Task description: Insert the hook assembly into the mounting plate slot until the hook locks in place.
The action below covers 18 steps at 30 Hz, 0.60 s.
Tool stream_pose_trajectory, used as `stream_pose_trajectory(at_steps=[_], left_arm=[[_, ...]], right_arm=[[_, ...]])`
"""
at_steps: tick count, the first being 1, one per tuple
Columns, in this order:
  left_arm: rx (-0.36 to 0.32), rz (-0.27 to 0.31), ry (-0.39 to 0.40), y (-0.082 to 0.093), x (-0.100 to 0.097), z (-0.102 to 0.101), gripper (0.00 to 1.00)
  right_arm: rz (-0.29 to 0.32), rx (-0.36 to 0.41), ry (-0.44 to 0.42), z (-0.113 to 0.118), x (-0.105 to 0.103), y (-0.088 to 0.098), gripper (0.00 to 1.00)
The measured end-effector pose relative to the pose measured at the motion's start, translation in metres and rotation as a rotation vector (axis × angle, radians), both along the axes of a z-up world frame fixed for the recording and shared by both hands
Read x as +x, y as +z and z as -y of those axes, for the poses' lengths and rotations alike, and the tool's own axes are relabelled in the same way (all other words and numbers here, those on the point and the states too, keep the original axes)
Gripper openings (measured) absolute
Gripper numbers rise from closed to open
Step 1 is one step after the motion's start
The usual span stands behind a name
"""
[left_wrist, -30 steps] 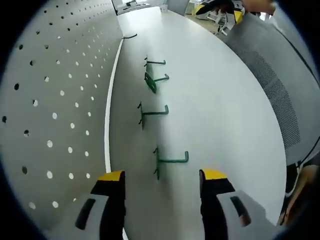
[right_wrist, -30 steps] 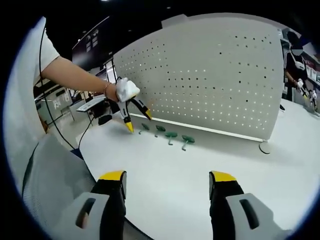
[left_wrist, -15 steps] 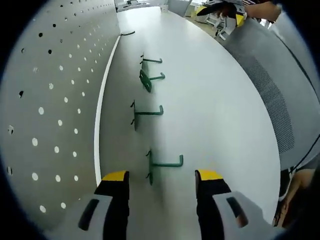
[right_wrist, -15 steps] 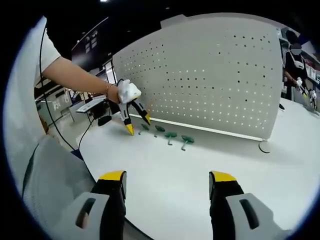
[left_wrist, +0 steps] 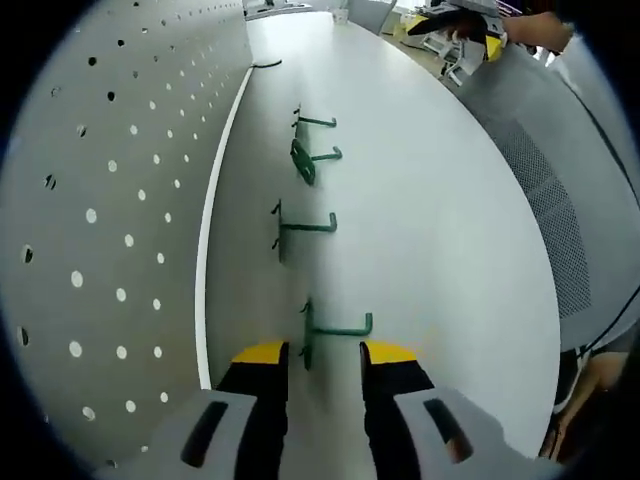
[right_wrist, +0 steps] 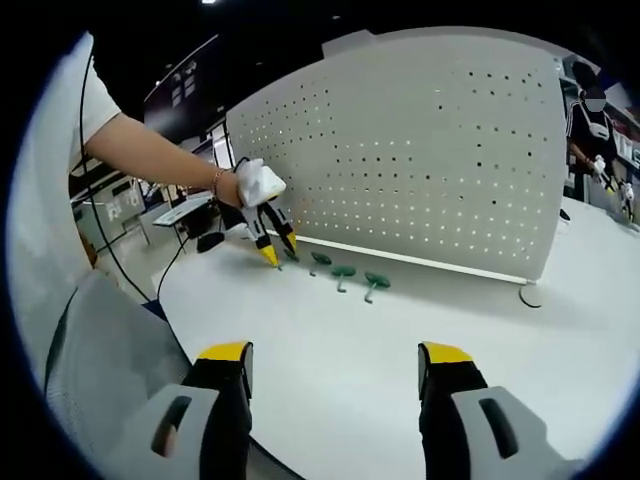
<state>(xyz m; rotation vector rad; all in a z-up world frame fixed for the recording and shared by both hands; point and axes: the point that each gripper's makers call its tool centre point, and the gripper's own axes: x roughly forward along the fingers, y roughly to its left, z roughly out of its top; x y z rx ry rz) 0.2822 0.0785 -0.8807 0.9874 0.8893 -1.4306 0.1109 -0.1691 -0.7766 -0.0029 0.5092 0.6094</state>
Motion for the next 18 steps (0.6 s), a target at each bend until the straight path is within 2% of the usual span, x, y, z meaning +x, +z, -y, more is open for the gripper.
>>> stream_pose_trajectory(at_steps=[2,10,13,18], left_arm=[[0.001,0.004,0.000,0.0000,-0.0001,-0.0002,0.20],[0.007,0.017,0.065,-0.0003,0.0051,0.0001,0.12],[0.018,0.038,0.069,-0.0014,0.0073,-0.0018,0.06],[0.019,0.042,0.069,-0.0010,0.0069,-0.0017,0.04]], right_arm=[[0.001,-0.002,0.003,-0.0007,-0.0002,0.0002,0.64],[0.006,-0.003,0.002,0.0005,0.0004,0.0030,0.64],[0.008,-0.003,0.001,0.0006,0.0007,0.0034,0.64],[0.009,-0.004,0.003,-0.0002,0.0007,0.0037,0.64]])
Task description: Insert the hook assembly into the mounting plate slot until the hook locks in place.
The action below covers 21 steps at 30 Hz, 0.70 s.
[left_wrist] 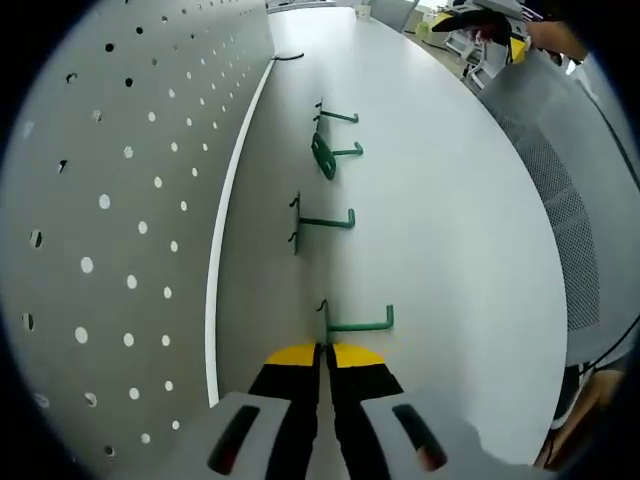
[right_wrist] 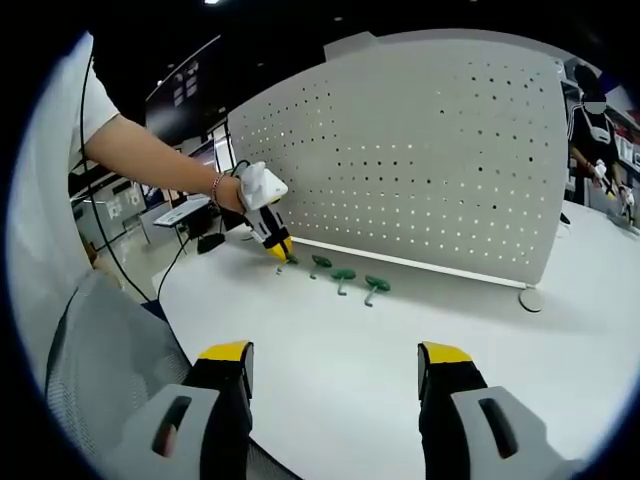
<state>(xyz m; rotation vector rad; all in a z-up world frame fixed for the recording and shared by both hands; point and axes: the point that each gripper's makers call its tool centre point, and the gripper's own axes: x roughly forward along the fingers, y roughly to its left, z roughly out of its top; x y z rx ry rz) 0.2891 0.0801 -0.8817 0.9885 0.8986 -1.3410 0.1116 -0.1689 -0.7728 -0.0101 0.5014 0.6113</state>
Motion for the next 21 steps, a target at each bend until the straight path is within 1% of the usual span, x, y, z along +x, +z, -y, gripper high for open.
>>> stream_pose_trajectory(at_steps=[11,15,19,20,21], left_arm=[[-0.001,0.001,0.001,-0.0001,0.0001,0.0002,0.04],[-0.002,0.011,0.001,0.0000,0.0000,0.0005,0.03],[-0.050,0.025,0.053,0.0008,0.0032,-0.0002,0.03],[-0.086,0.028,0.070,0.0029,0.0039,0.0026,0.02],[-0.098,0.033,0.080,0.0040,0.0051,0.0027,0.02]], right_arm=[[0.001,-0.001,-0.002,0.0003,-0.0001,0.0001,0.64],[0.002,0.001,-0.002,0.0000,0.0000,0.0000,0.64],[0.006,0.003,-0.005,0.0007,0.0007,0.0010,0.64],[0.008,0.003,-0.005,0.0007,0.0008,0.0013,0.64],[0.010,0.002,-0.005,0.0009,0.0010,0.0016,0.64]])
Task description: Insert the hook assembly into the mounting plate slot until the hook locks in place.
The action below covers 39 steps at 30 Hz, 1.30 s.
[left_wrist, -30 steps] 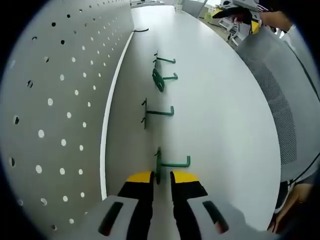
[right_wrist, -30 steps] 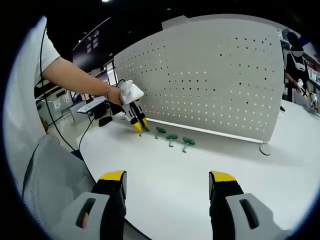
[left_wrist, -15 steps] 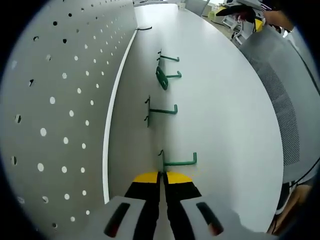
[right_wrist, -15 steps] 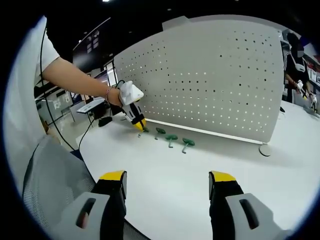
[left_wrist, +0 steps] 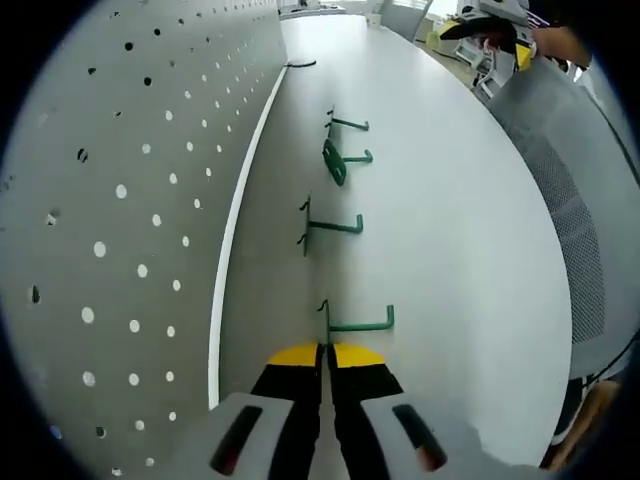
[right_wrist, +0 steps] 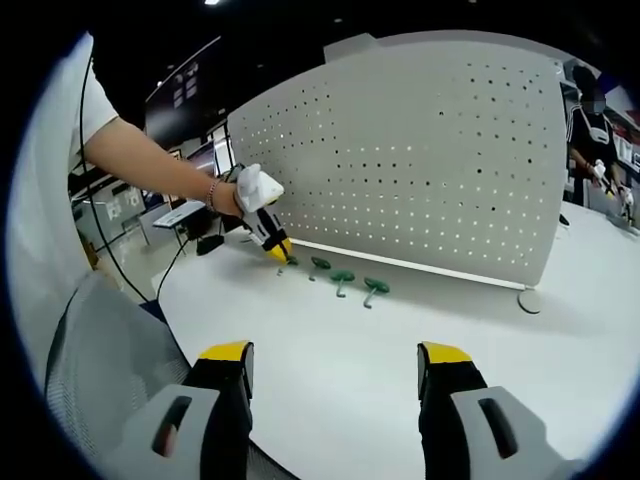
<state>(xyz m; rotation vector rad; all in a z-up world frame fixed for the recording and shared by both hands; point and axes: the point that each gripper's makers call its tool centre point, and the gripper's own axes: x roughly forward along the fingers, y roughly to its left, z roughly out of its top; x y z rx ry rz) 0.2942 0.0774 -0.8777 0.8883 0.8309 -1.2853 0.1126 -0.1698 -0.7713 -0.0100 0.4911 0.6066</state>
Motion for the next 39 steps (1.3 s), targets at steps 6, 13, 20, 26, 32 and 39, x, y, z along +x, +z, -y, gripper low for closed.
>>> stream_pose_trajectory(at_steps=[6,13,20,26,32,39], left_arm=[[-0.077,0.002,0.061,0.011,0.000,0.002,0.02],[-0.135,0.018,0.105,0.019,0.001,0.002,0.02],[-0.203,0.033,0.156,0.029,0.002,0.004,0.02],[-0.271,0.045,0.206,0.040,0.003,0.008,0.02],[-0.326,0.057,0.245,0.050,0.003,0.010,0.02],[-0.391,0.062,0.284,0.059,-0.002,0.014,0.02]], right_arm=[[0.004,0.003,-0.001,-0.001,0.000,0.001,0.64],[0.016,0.006,0.004,-0.003,0.001,0.003,0.64],[0.028,0.007,0.002,-0.002,0.001,0.006,0.63],[0.037,0.014,-0.001,-0.002,0.002,0.009,0.63],[0.050,0.020,-0.009,-0.001,0.004,0.015,0.63],[0.063,0.037,-0.015,-0.001,0.006,0.021,0.63]])
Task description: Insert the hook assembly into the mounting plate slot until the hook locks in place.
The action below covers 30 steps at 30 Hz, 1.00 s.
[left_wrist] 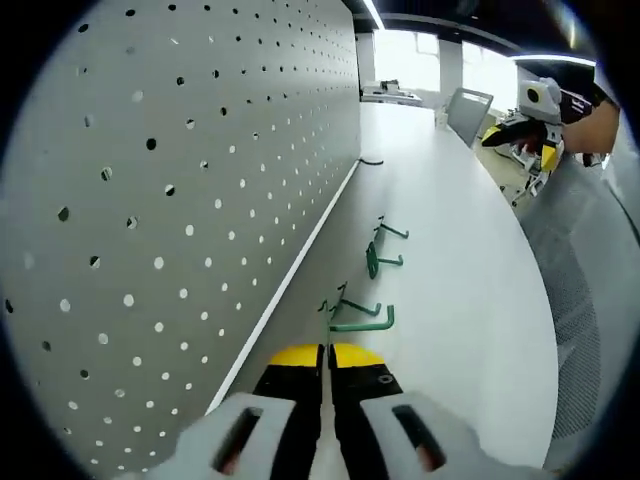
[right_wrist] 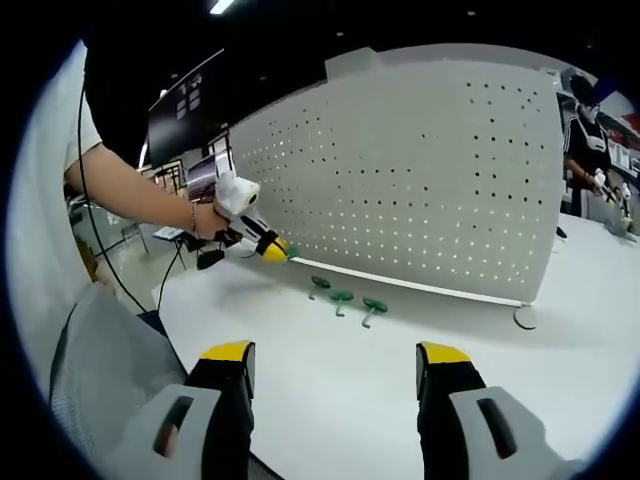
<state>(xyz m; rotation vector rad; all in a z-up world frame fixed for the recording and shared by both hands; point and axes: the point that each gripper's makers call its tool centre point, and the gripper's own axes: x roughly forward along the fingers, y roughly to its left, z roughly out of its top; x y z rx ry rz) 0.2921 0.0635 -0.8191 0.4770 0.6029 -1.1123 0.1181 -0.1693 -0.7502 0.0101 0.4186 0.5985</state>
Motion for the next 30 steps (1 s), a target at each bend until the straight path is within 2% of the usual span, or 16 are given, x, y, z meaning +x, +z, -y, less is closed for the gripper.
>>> stream_pose_trajectory(at_steps=[3,5,10,14,21,28,30], left_arm=[[-0.011,0.011,0.005,0.002,-0.003,0.001,0.01],[-0.047,0.007,0.015,0.007,-0.007,0.006,0.02],[-0.072,0.022,0.032,0.015,-0.013,0.009,0.02],[-0.120,0.022,0.049,0.022,-0.016,0.013,0.02],[-0.189,0.033,0.080,0.033,-0.020,0.019,0.02],[-0.276,0.057,0.117,0.054,-0.029,0.029,0.02],[-0.275,0.076,0.121,0.058,-0.030,0.031,0.02]], right_arm=[[0.004,0.006,-0.006,0.002,0.001,0.001,0.63],[0.006,0.009,-0.008,0.002,0.002,0.001,0.63],[0.013,0.022,-0.011,0.001,0.003,0.005,0.63],[0.023,0.010,0.002,-0.001,0.002,0.007,0.63],[0.051,0.024,0.015,-0.008,0.006,0.021,0.63],[0.055,0.029,0.018,-0.010,0.006,0.023,0.63],[0.062,0.035,0.019,-0.011,0.006,0.025,0.63]])
